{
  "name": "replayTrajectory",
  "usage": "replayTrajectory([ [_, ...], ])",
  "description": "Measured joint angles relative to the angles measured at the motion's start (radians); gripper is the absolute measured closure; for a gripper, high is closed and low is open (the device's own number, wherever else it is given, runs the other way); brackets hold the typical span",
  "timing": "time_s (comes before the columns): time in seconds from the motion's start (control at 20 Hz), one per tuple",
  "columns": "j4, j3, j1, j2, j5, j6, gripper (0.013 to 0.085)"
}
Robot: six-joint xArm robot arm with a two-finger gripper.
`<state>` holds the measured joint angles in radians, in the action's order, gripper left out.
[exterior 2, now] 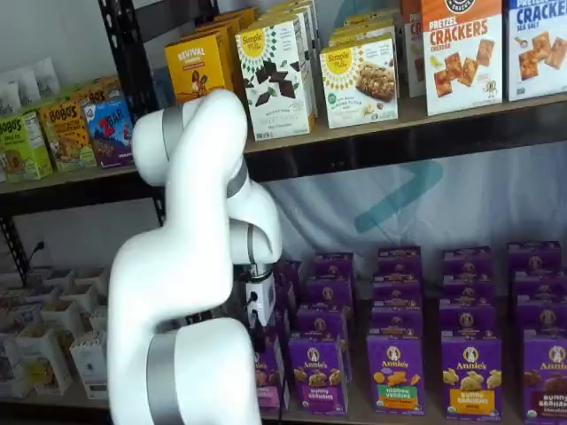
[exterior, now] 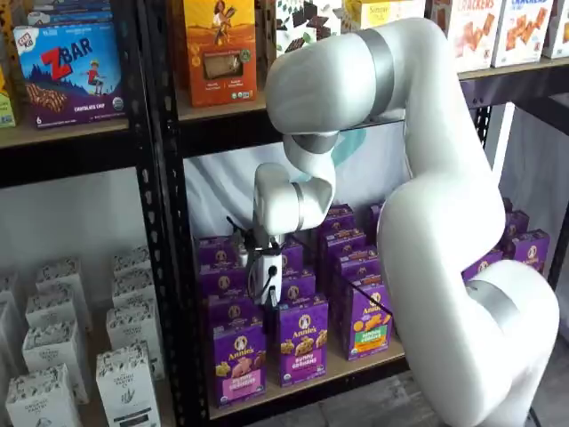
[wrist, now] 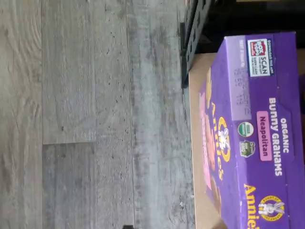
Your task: Pick up the purple box with a pink patch in the middle, on the bottom shelf, the first box from the left
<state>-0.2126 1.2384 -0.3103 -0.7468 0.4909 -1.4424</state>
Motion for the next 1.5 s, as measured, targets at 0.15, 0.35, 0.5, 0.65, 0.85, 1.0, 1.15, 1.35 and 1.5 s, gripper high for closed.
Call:
replayTrajectory([
  [0.15, 0.066, -0.01, -0.006, 0.004, -0.01, 0.063, 0.013],
  [0.35, 0.063, -0.02, -0.014, 0.007, -0.019, 0.068, 0.013],
  [0.5, 0.038, -0.027, -0.018, 0.004, -0.044, 0.049, 0.013],
  [0.65, 0.008, -0.024, -0.022, -0.007, -0.073, 0.025, 0.013],
  [0.85, -0.009, -0.001, -0.024, -0.035, -0.103, 0.012, 0.013],
  [1.0, -0.005, 0.033, -0.023, -0.061, -0.096, 0.015, 0.013],
  [1.15, 0.014, 0.078, -0.022, -0.092, -0.076, 0.033, 0.013],
  [1.35, 0.035, 0.127, -0.022, -0.129, -0.054, 0.052, 0.013],
  [1.5, 0.07, 0.172, -0.023, -0.163, -0.023, 0.085, 0.013],
])
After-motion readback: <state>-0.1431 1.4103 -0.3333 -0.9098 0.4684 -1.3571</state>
